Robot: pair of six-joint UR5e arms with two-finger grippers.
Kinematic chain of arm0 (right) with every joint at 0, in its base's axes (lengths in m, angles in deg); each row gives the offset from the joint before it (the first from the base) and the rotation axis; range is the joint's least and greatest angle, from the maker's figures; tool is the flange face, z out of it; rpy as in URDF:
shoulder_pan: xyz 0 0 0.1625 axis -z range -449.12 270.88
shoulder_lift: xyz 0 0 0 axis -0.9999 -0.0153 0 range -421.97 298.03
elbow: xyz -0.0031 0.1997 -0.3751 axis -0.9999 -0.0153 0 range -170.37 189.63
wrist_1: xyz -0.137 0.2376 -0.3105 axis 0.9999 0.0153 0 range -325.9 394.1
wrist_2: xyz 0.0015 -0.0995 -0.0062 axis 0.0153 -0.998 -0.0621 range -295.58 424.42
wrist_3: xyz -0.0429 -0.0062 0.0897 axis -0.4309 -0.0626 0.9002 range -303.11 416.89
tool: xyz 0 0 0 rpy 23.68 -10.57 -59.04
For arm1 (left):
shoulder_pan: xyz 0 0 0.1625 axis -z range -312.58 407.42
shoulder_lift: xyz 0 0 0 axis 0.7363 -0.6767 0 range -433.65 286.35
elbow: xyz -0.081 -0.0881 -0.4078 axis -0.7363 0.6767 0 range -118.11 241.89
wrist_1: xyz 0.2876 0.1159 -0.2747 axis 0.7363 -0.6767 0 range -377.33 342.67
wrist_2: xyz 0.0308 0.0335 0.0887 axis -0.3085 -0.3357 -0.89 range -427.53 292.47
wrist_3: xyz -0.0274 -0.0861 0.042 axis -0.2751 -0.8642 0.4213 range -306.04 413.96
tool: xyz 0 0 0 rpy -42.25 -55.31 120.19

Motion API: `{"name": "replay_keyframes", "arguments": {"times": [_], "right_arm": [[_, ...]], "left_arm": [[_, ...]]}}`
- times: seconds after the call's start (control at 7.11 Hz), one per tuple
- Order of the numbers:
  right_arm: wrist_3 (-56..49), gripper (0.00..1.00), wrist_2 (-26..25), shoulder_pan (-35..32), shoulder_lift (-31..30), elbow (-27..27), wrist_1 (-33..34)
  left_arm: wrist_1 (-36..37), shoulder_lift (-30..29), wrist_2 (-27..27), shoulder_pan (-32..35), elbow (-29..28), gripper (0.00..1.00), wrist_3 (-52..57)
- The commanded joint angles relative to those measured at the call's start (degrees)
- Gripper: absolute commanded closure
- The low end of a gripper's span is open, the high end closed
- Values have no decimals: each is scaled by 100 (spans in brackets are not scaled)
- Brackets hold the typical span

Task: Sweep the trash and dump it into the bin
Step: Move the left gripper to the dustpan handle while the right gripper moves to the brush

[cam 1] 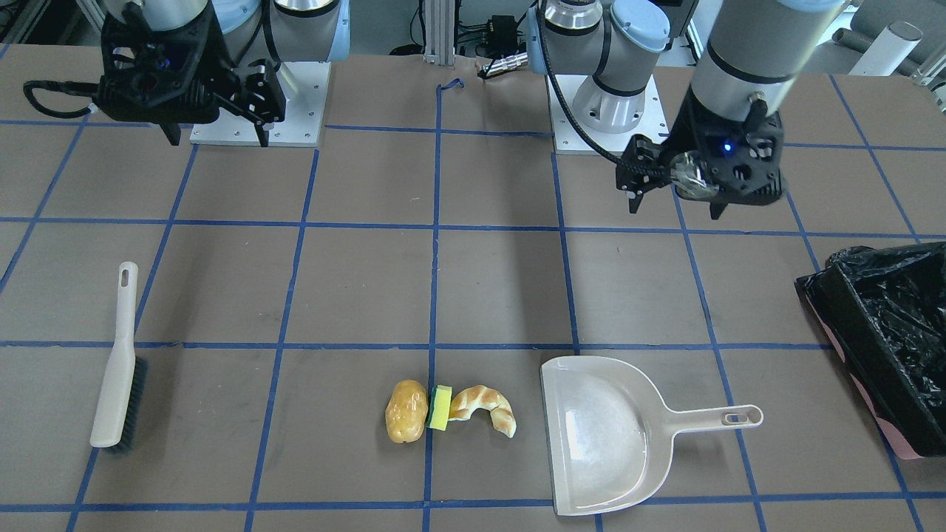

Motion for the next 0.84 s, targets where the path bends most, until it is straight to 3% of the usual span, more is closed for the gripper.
{"name": "replay_keyframes", "arguments": {"times": [0.0,0.14,0.28,0.56,0.7], "right_arm": [[-661,0,-75,927,143,250,-8],[-950,1,-58,1672,143,661,131],[-2240,1,-58,2410,152,1187,820],[-3103,1,-67,2804,248,2269,2184],[-3584,2,-14,2813,492,2535,2651]], "left_arm": [[682,-436,-21,-558,43,0,1959],[692,-682,-3,-830,25,0,2280],[1014,-972,23,-894,-79,0,2231],[1946,-1351,-11,-894,-80,0,2806],[2210,-1492,-90,-903,-98,0,4011]]}}
